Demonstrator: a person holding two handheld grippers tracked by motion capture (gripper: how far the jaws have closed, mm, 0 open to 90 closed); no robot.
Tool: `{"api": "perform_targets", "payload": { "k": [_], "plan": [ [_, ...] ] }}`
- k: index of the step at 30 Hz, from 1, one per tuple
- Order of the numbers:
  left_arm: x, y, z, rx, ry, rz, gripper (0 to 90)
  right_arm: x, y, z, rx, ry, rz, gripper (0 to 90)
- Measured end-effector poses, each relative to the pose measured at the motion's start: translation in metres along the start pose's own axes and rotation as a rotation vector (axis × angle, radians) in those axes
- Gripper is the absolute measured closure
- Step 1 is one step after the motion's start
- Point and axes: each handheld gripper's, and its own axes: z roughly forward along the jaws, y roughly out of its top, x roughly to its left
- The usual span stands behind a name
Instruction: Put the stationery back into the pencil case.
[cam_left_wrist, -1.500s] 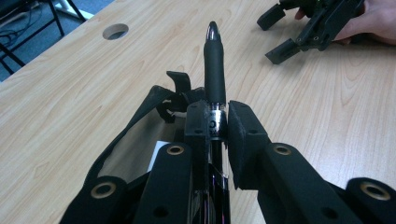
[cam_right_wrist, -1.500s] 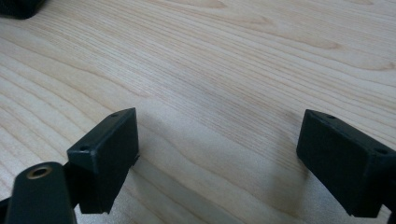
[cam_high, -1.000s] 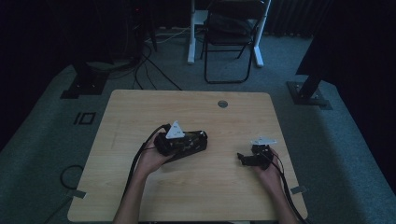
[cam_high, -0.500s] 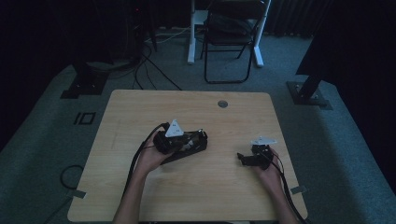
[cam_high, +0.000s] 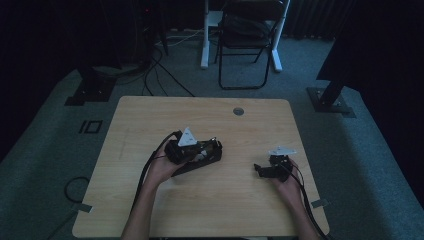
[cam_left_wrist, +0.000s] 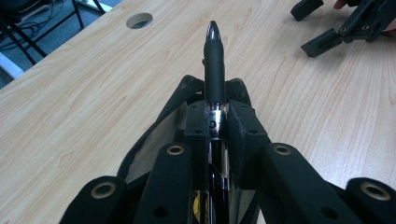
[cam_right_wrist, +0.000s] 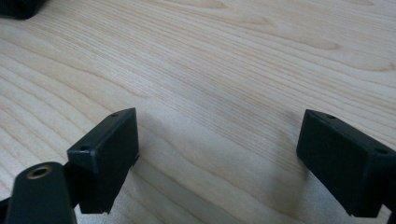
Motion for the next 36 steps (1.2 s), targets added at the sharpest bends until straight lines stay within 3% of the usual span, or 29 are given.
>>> {"api": "perform_targets", "payload": {
  "k": [12, 36],
  "plan": [
    [0.000, 0.005, 0.004, 0.016, 0.023, 0.028, 79.3, 0.000, 0.000, 0.000, 0.000, 0.000, 0.000, 12.8],
    [0.004, -0.004, 0.019, 0.082, 0.026, 0.053, 79.3, 0.000, 0.000, 0.000, 0.001, 0.000, 0.000, 12.8]
  ]
}}
